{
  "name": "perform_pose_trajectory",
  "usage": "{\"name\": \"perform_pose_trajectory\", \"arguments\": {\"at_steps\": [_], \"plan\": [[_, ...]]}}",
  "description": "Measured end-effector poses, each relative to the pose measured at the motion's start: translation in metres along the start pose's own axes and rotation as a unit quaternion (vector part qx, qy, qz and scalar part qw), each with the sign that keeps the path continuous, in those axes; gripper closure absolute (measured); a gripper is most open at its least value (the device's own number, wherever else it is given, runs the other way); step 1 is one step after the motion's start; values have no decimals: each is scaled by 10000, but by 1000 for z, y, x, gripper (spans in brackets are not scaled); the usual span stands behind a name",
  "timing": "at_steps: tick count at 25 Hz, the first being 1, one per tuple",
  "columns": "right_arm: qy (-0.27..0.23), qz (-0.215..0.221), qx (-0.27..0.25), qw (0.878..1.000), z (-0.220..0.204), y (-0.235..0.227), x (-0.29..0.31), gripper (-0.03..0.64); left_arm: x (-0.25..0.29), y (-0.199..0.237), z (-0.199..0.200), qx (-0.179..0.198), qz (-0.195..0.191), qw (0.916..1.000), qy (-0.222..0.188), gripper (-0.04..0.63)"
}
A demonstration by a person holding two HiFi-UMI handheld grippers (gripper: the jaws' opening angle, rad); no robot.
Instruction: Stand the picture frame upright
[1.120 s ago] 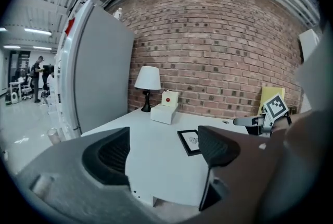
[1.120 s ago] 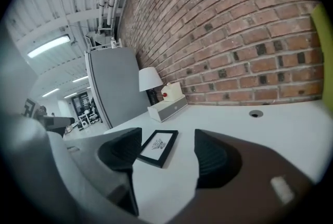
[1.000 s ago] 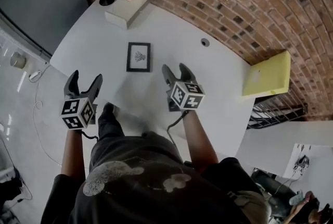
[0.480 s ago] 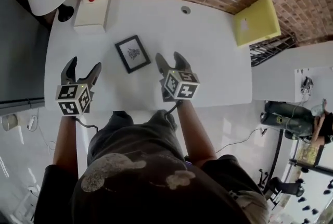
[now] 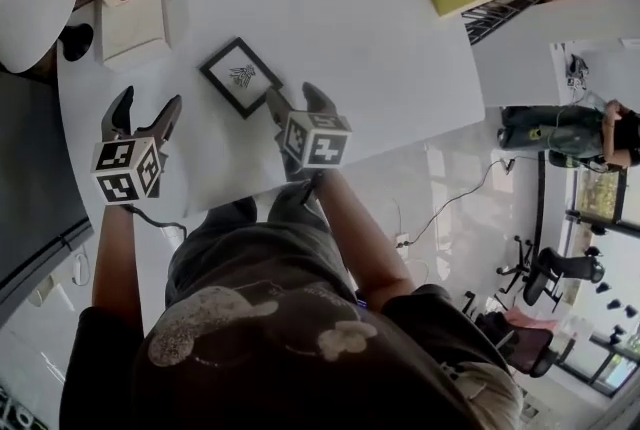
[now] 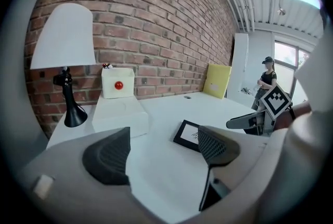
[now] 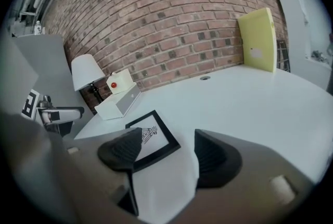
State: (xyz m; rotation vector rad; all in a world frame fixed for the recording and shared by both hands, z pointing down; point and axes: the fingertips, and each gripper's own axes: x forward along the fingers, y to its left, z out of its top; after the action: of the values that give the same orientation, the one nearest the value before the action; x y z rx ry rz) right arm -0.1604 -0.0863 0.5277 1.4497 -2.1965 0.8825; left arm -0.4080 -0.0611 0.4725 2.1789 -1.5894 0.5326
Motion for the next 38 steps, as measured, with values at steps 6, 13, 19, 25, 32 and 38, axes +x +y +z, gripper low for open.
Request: {"name": "perform_pose_trajectory", "arguments": {"at_steps": [6,13,19,25,32,38], "plan": [[323,-354,608,9970,-23,2,13,305,23,-9,-4,120,-336,9992,165,195],[561,-701,1399,9861,-40,6,30,305,35,-12,-9,87,-384,9989,271,195],[649,-1015,1577,9801,-43,1,30,305,34,-16,-11,116,-434,9985,328,195],[856,-1617,1354,9738,-47,-8,33,396,36,-19,-18,133,-587,9973,423,195],[1028,-1413,1755,9688,-48,-14,31,507,29,-28,-16,232,-597,9972,376,195],[982,-1318,1714,9714,-41,-17,25,535,23,-27,-20,207,-552,9975,391,195]]}}
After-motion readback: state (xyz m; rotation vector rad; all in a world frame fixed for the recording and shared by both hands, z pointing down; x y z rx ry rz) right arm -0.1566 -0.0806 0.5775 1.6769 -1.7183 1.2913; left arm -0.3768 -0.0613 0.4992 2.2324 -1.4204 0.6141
